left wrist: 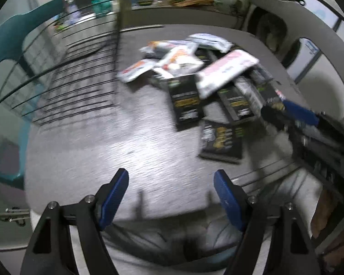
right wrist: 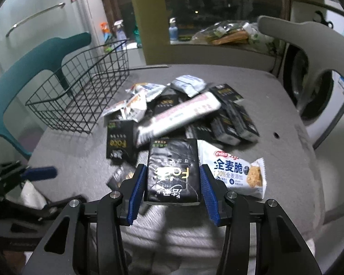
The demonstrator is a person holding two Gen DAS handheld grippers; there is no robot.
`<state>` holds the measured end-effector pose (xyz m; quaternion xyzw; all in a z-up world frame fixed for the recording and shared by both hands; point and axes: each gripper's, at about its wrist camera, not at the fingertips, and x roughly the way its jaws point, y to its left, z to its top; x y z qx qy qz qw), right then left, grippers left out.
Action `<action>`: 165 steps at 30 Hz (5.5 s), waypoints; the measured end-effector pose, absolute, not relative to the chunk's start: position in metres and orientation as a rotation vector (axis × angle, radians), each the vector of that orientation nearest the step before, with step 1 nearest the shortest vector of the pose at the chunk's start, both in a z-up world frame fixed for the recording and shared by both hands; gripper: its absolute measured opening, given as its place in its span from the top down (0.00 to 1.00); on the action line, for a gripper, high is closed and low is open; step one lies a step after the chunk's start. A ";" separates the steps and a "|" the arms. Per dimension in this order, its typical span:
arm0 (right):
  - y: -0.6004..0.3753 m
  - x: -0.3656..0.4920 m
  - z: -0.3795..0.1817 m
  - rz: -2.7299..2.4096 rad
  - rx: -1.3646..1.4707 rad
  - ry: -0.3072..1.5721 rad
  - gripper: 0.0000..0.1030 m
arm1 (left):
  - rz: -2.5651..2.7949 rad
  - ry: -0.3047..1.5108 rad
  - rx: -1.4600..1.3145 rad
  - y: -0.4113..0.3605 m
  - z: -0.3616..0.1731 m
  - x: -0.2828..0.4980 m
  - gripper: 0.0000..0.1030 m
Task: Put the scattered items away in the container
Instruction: 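Grasp a black Face tissue pack with the right gripper and lift it, then carry the Face pack over the wire basket and open the right gripper, then return the right gripper to the pile and grasp another Face pack, then carry the second Face pack into the basket and release it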
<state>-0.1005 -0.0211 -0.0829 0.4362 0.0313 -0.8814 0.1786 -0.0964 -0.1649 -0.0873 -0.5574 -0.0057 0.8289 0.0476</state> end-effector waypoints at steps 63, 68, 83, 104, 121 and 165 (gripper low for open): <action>-0.054 -0.097 -0.145 -2.371 1.340 0.248 0.54 | 2.541 0.015 -1.706 -0.191 -0.139 -0.119 0.34; -0.056 -0.093 -0.136 -2.371 1.324 0.226 0.54 | 2.538 -0.019 -1.708 -0.197 -0.135 -0.120 0.34; -0.179 -0.160 0.000 -2.261 0.937 0.146 0.54 | 2.897 -0.158 -1.449 -0.306 0.023 -0.176 0.34; -0.215 -0.180 -0.024 -2.237 1.010 0.105 0.39 | 2.895 -0.276 -1.583 -0.361 -0.019 -0.186 0.28; -0.048 -0.138 -0.085 -2.335 1.258 0.054 0.39 | 2.688 -0.096 -1.623 -0.212 -0.044 -0.117 0.28; -0.053 -0.157 -0.149 -2.397 1.320 0.192 0.49 | 2.544 -0.101 -1.754 -0.158 -0.136 -0.206 0.49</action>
